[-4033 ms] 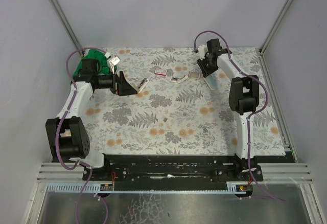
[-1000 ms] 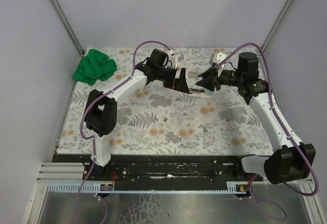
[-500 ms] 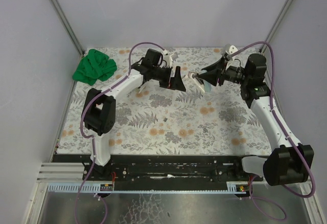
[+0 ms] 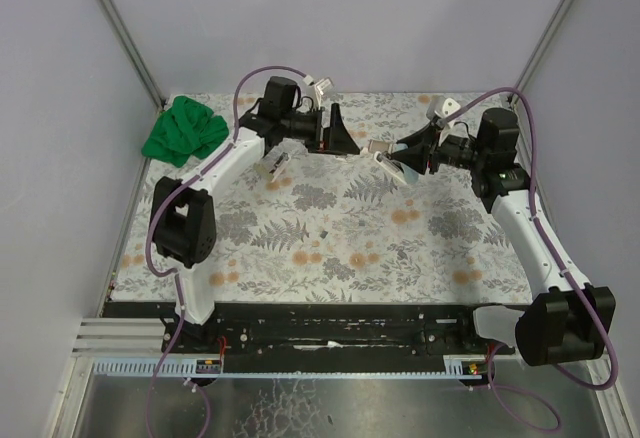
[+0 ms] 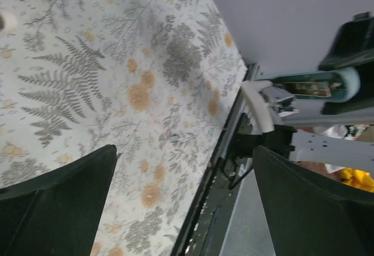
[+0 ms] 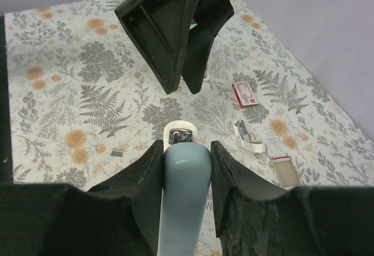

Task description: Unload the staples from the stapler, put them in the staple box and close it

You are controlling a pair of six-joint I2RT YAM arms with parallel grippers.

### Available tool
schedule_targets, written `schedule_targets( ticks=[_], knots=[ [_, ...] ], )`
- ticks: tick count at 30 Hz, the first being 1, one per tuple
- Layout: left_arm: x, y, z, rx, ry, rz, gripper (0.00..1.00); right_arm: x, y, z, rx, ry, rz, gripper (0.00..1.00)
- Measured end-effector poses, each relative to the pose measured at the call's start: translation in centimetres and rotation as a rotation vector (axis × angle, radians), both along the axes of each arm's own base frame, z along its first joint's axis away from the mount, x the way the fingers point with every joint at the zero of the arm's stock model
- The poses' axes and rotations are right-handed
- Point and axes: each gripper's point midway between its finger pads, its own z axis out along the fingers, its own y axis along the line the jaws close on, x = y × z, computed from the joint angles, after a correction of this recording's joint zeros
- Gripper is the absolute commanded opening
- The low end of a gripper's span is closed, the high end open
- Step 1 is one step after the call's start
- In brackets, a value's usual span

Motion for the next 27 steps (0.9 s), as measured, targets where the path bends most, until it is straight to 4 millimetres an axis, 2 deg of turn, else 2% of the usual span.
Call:
schedule_targets(
  ticks=[4, 11, 14, 18, 23, 27],
  knots=[
    [-0.4, -0.7, 1.3, -0.051, 0.036, -0.011, 0.92, 0.4, -0.3, -0.4, -0.021, -0.020, -0.020, 0.00],
    [-1.1, -2.8, 2.0, -0.117, 0.102, -0.043, 0.79, 0.8, -0.4, -1.2, -0.048, -0.033, -0.040, 0.00],
    [-1.6, -3.7, 1.8, -0.129, 0.125, -0.062, 0.73, 0.6, 0.0, -1.3, -0.055, -0.044, -0.027, 0.00],
    [-1.8, -4.5, 1.5, -0.141, 0.150, -0.075, 0.59, 0.3, 0.7, -1.6, -0.066, -0.056, -0.007, 0.00],
    [-2.0, -4.7, 0.8, -0.151, 0.185, -0.077, 0.47, 0.2, 1.0, -1.9, -0.078, -0.058, -0.004, 0.00],
    [-2.2, -4.7, 0.2, -0.152, 0.206, -0.075, 0.43, 0.2, 0.9, -2.1, -0.085, -0.054, -0.009, 0.00]
  ],
)
